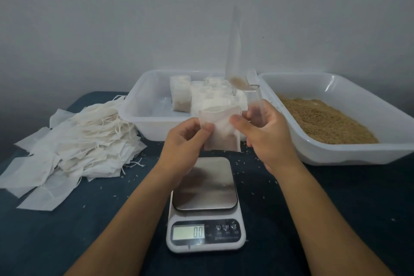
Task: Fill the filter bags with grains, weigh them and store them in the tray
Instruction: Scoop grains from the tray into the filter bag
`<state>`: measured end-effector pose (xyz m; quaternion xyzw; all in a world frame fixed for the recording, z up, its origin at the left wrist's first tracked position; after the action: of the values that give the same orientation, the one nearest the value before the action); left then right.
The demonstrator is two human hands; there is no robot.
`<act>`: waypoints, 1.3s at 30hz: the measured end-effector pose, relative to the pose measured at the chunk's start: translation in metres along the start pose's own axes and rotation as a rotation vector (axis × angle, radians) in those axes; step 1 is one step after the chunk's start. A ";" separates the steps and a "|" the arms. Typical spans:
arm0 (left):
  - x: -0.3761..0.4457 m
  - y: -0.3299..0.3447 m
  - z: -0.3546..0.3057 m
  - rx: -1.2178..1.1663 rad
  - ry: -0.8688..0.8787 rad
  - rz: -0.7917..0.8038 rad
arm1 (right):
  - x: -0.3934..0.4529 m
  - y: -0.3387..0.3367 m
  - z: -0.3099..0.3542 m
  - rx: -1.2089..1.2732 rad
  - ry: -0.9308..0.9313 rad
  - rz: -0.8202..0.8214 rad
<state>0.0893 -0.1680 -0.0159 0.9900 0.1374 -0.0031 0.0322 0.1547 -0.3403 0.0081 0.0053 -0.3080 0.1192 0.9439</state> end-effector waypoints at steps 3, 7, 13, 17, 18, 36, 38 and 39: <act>0.004 -0.008 0.001 0.106 0.025 -0.034 | -0.005 -0.001 0.000 -0.039 0.024 0.003; 0.003 -0.020 -0.001 0.200 0.012 0.027 | -0.015 -0.004 0.000 -0.096 0.067 0.094; -0.013 -0.044 -0.001 0.262 -0.057 0.178 | -0.024 -0.004 0.007 -0.127 0.128 0.341; -0.025 -0.053 0.006 0.306 -0.128 0.269 | -0.030 0.000 0.010 -0.168 0.226 0.532; -0.025 -0.054 0.008 0.359 -0.128 0.268 | -0.030 0.001 0.009 -0.196 0.254 0.553; -0.012 -0.033 -0.003 0.143 0.123 -0.022 | -0.026 -0.003 0.010 -0.196 0.021 0.227; -0.015 -0.043 -0.003 0.159 0.053 0.040 | -0.030 0.002 0.012 -0.139 0.090 0.277; -0.016 -0.047 -0.002 0.183 0.023 0.067 | -0.032 0.004 0.012 -0.138 0.114 0.298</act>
<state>0.0607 -0.1270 -0.0166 0.9928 0.1036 -0.0030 -0.0601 0.1223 -0.3444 -0.0011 -0.1121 -0.2587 0.2365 0.9298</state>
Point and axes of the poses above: each hand's wrist, its own x-axis towards the middle knuckle, its own y-axis out of the palm, z = x × y, the point moved 1 cm from there along x, towards the middle knuckle, and after that the axes turned 12 degrees about -y, right-handed, at the moved point
